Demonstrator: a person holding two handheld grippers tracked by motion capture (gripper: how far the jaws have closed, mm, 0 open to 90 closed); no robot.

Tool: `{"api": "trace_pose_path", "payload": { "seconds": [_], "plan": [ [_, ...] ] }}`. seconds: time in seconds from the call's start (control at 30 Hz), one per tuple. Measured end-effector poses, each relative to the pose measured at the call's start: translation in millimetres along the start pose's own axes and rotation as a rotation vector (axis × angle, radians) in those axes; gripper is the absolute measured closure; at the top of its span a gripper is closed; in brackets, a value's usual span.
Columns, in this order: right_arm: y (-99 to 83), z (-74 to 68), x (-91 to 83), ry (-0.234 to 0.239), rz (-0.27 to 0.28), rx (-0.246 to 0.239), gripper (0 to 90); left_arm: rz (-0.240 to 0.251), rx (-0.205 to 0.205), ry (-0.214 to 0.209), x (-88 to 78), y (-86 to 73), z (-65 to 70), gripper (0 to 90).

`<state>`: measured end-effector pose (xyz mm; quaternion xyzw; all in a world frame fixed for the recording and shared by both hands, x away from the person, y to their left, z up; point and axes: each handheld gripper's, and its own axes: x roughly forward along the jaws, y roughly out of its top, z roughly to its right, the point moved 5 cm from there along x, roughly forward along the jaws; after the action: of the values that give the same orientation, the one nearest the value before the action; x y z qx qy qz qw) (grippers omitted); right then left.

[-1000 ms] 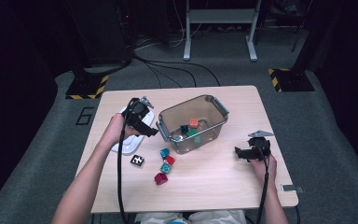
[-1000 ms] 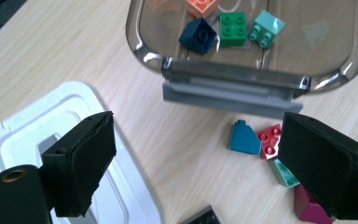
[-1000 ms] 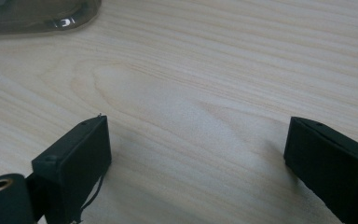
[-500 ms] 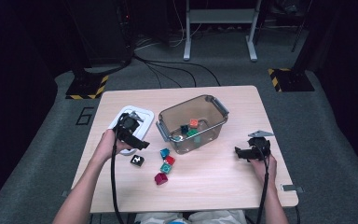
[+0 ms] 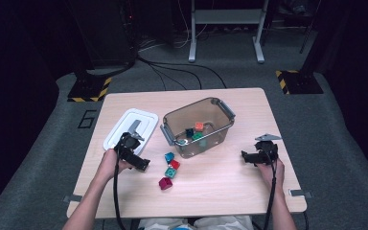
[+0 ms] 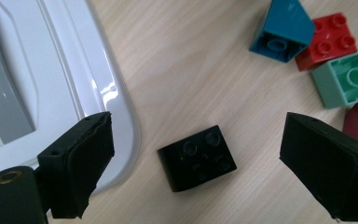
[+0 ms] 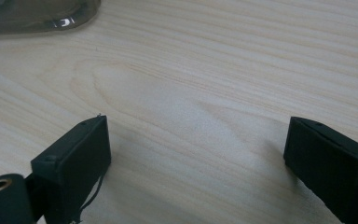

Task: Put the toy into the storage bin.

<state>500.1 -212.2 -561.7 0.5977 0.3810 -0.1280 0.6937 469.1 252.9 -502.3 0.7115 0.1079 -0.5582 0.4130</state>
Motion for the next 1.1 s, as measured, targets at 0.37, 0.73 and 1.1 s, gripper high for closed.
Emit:
{"api": "trace_pose_path", "payload": {
  "seconds": [0.37,0.73,1.1],
  "plan": [
    [0.1,0.2,0.0,0.0,0.001,-0.003,6.7,-0.046,0.007,-0.008,21.1,-18.6,4.6,15.2],
    [0.0,0.0,0.0,0.0,0.0,0.0,6.7,-0.04,-0.004,-0.03,32.1,-26.5,7.1,28.9],
    [0.0,0.1,0.0,0.0,0.0,-0.001,6.7,-0.028,0.001,-0.022,31.0,-23.1,10.8,43.1]
  ]
}}
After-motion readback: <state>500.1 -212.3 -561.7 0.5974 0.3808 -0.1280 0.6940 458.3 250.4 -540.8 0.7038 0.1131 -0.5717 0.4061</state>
